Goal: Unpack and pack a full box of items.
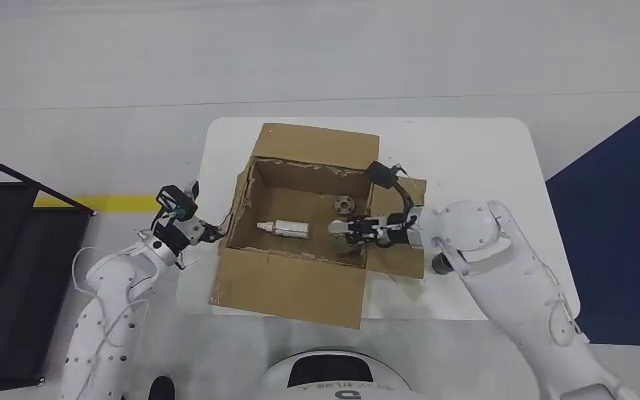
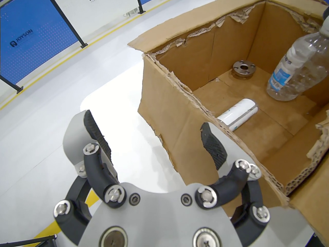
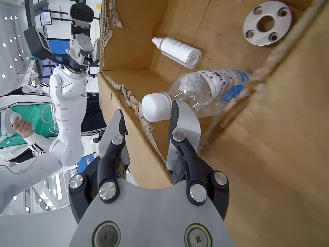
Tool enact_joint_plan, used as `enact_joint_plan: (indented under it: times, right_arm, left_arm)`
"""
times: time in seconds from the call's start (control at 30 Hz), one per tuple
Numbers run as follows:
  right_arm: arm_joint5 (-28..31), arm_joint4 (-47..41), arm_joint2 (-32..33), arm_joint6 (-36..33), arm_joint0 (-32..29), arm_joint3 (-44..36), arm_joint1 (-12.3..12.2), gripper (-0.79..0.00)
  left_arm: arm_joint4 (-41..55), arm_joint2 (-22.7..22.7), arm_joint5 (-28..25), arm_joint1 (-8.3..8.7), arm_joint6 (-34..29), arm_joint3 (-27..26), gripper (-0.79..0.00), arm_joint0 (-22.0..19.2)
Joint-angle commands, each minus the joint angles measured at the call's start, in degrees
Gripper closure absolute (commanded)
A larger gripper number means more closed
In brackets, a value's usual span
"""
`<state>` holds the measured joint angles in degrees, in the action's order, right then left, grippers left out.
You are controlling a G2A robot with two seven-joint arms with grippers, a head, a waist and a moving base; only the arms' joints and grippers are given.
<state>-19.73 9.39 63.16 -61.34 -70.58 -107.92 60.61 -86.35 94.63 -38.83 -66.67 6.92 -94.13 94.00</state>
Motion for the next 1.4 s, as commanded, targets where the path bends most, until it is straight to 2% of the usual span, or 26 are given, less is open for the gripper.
enact_joint_plan:
  times: [0.0, 0.2, 0.4, 0.47, 0.57, 0.67, 0.73, 0.77, 0.83, 1.0, 1.1, 1.13, 1.17, 1.23, 1.37]
  right_arm:
    - [-0.7, -0.3, -2.1, 1.1, 1.3, 0.4, 0.4, -0.305]
    - [-0.6, -2.9, -9.0, 6.2, 5.7, 2.2, 2.4, -0.302]
    - [0.3, -4.4, -16.3, 6.9, 10.9, 9.4, 4.7, -0.308]
    - [0.5, -4.9, -16.8, 6.8, 12.0, 10.0, 5.0, -0.332]
    - [2.4, -7.0, -13.9, 7.1, 12.8, 8.6, 4.8, -0.360]
    - [5.9, -7.1, -8.3, 6.0, 11.0, 4.8, 3.5, -0.379]
    - [8.0, -6.7, -2.1, 3.7, 7.9, 0.7, 2.0, -0.388]
    - [8.3, -6.5, 0.0, 3.4, 6.7, -0.5, 1.6, -0.419]
    - [8.5, -7.5, 7.6, 1.3, 1.9, -4.2, 0.1, -0.477]
    - [12.2, -8.9, 24.2, -4.9, -8.5, -8.3, -2.3, -0.477]
    - [14.3, -6.8, 32.6, -7.0, -14.2, -9.2, -3.3, -0.573]
    - [14.9, -6.5, 34.7, -7.5, -15.8, -9.3, -3.5, -0.579]
    - [15.3, -6.0, 36.9, -8.2, -17.3, -9.0, -3.7, -0.563]
    - [14.5, -3.0, 40.2, -10.8, -19.9, -8.9, -4.2, -0.425]
    - [12.8, 3.1, 43.4, -14.4, -23.2, -10.1, -5.0, -0.397]
  left_arm:
    - [0.2, -0.4, 0.4, 0.01, 0.2, -0.4, -0.785, 0.3]
    - [1.0, -1.3, 1.4, 0.08, 0.5, -1.4, -0.785, 1.4]
    - [3.0, -1.3, 2.9, 0.15, 0.6, -1.6, -0.785, 1.6]
    - [3.8, -1.1, 3.2, 0.18, 0.4, -1.4, -0.785, 1.5]
    - [5.0, -0.6, 3.7, 0.26, 0.0, -1.1, -0.785, 1.2]
    - [6.7, 0.1, 4.5, 0.32, -0.2, -1.0, -0.785, 1.2]
    - [8.0, 0.9, 5.1, 0.40, -0.7, -0.8, -0.785, 1.0]
    - [8.3, 1.1, 5.3, 0.42, -0.7, -0.7, -0.785, 0.9]
    - [9.2, 1.9, 6.0, 0.52, -1.2, -0.1, -0.785, 0.6]
    - [9.8, 2.6, 6.5, 0.62, -1.5, 0.6, -0.785, 0.1]
    - [9.8, 2.6, 6.5, 0.62, -1.5, 0.6, -0.785, 0.1]
    - [9.8, 2.6, 6.5, 0.62, -1.5, 0.6, -0.785, 0.1]
    - [9.8, 2.6, 6.5, 0.62, -1.5, 0.6, -0.785, 0.1]
    - [9.8, 2.6, 6.5, 0.62, -1.5, 0.6, -0.785, 0.1]
    - [9.8, 2.6, 6.5, 0.62, -1.5, 0.6, -0.785, 0.1]
